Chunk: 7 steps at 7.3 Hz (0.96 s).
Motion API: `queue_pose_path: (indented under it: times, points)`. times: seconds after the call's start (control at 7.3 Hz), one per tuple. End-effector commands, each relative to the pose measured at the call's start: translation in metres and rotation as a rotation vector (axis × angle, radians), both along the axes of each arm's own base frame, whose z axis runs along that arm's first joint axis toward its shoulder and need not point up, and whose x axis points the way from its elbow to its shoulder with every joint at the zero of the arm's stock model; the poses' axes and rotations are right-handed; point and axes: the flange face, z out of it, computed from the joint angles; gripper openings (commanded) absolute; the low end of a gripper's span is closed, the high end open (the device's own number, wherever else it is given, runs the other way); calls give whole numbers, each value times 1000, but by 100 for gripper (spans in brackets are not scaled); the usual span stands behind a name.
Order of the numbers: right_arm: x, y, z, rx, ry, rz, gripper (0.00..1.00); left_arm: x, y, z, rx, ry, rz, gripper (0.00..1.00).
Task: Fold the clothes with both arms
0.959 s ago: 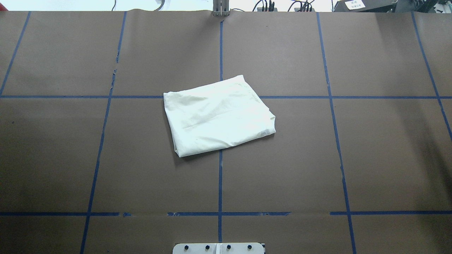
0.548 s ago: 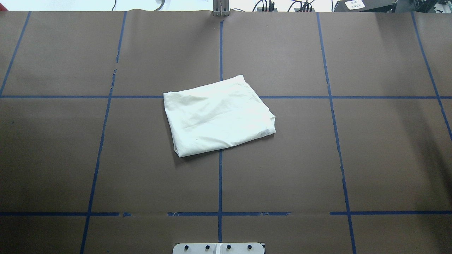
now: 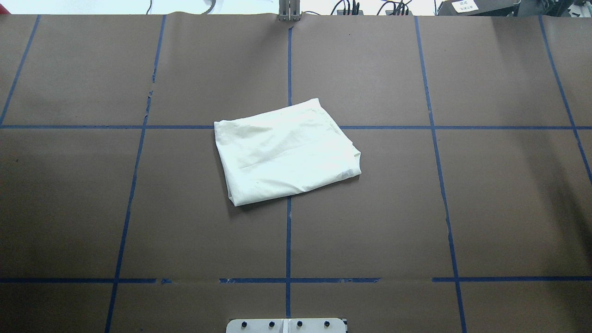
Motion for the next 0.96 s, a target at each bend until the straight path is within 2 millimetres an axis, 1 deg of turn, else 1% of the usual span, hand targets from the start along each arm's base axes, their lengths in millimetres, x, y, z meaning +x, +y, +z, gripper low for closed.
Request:
queue_pose_path:
  times: [0.0,0.14,0.82]
  points:
    - [0,-2,-4,33,-1,0,100,0,0,-1,4,0,0,100]
    - [0,-3,-8,49,-2,0,100,0,-1,-2,6,0,-1,100]
    - [0,-3,-5,44,-2,0,100,0,-1,-2,6,0,-1,100]
